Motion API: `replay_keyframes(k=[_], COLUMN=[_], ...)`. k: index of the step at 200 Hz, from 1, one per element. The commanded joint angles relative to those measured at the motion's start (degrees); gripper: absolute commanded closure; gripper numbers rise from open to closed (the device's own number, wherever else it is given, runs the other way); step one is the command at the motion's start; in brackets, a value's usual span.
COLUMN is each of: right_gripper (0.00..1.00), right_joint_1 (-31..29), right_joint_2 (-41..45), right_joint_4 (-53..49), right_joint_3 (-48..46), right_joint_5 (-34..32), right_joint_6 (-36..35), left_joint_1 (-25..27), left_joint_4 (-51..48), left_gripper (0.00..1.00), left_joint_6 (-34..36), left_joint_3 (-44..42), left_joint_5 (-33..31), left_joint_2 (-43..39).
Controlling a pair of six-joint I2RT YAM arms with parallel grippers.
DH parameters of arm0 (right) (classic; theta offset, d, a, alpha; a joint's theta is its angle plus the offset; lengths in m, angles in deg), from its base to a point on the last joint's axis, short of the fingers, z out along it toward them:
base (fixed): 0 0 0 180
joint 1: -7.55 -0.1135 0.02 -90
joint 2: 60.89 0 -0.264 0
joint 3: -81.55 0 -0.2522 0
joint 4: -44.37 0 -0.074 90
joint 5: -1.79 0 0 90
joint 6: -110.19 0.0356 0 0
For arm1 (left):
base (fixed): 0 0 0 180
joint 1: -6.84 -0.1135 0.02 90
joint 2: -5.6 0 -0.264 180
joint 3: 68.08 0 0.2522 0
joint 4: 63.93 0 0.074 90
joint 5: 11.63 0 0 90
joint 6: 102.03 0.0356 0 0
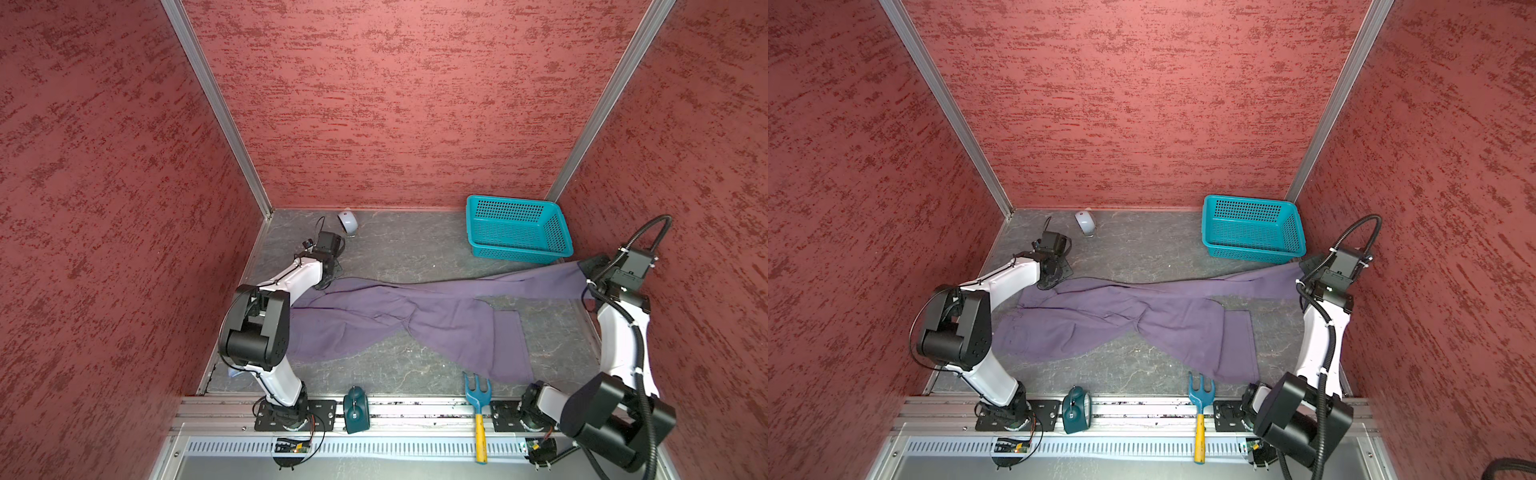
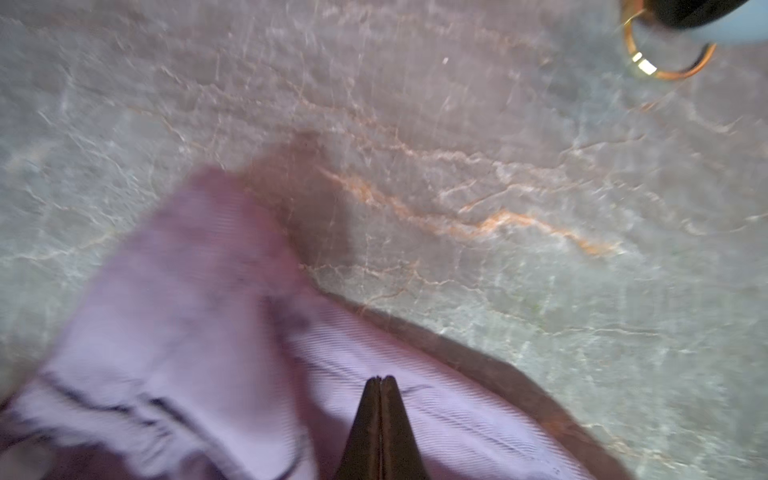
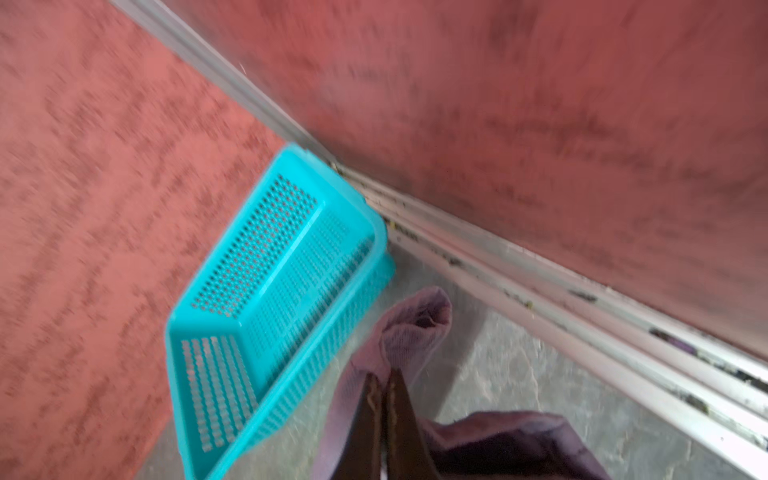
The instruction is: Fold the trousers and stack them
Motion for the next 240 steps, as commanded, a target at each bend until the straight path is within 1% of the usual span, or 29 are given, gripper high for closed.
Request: replay_keyframes(k=[1,12,32,56,70,77,91,113,129,151,175,197,211,219,233,240], right_gripper=[1.00,1.00,1.00,1.00,1.00,1.00,1.00,1.00,1.00,1.00,1.00,1.00,1.00,1.00,1.00,1.00], right_joint_1=[2.3,3.8,4.7,4.7,4.7,4.7,4.7,4.7,4.7,4.7,4.7,4.7,4.7,4.7,4.7,4.7], right_joint_2=[3.0,3.9,3.9,2.6,2.3,2.3,2.5,2.4,2.7,3.1,3.2,3.3,3.4,3.5,3.6,3.6], right_joint_4=[4.8,6.2,7.9,9.4,10.4,10.5,10.7,9.9,9.9,10.2,10.3,10.2,10.3,10.2,9.9,9.6], right_joint_3=[2.8,3.2,4.0,2.5,1.0,0.6,-0.2,0.3,-0.2,-1.0,-1.7,-2.2,-2.4,-2.5,-2.2,-2.1], right_joint_5=[-6.3,-7.1,-5.4,-1.7,-0.4,-0.2,0.0,1.2,0.8,0.7,0.5,0.5,0.2,0.3,0.2,-0.1], right_joint_6=[3.7,5.3,6.7,8.3,8.6,8.6,8.6,7.4,7.4,7.5,7.5,7.5,7.6,7.7,7.5,7.3], left_joint_1=[0.1,-0.3,-1.5,-2.4,-2.2,-2.0,-1.2,-0.4,-0.1,-0.5,-0.6,-0.6,-0.6,-0.7,-1.1,-1.5], left_joint_4=[-2.8,-2.4,-1.3,-0.8,-0.7,-0.3,0.3,-0.6,-0.3,-2.5,-3.1,-4.8,-4.9,-5.2,-5.3,-5.1], left_gripper=[0.62,0.50,0.28,0.14,0.08,0.08,0.07,0.10,0.10,0.07,0.04,0.05,0.10,0.15,0.36,0.49], left_joint_6=[1.0,1.2,0.6,-0.3,-0.5,-0.5,0.3,0.7,0.7,0.0,0.8,1.1,1.7,1.9,2.7,3.1], left_joint_3=[1.2,0.3,-0.9,0.5,2.6,3.6,5.7,9.6,11.1,13.9,16.1,18.5,19.5,20.0,20.7,20.9], left_joint_5=[-2.6,-2.9,-1.9,0.8,2.5,3.0,3.2,4.8,5.6,5.9,5.5,5.8,6.2,6.4,7.8,8.8], left_joint_2=[-1.9,-3.2,-4.1,-2.5,-1.2,-0.5,1.5,5.9,9.4,14.3,17.7,20.4,21.9,22.8,24.1,24.7])
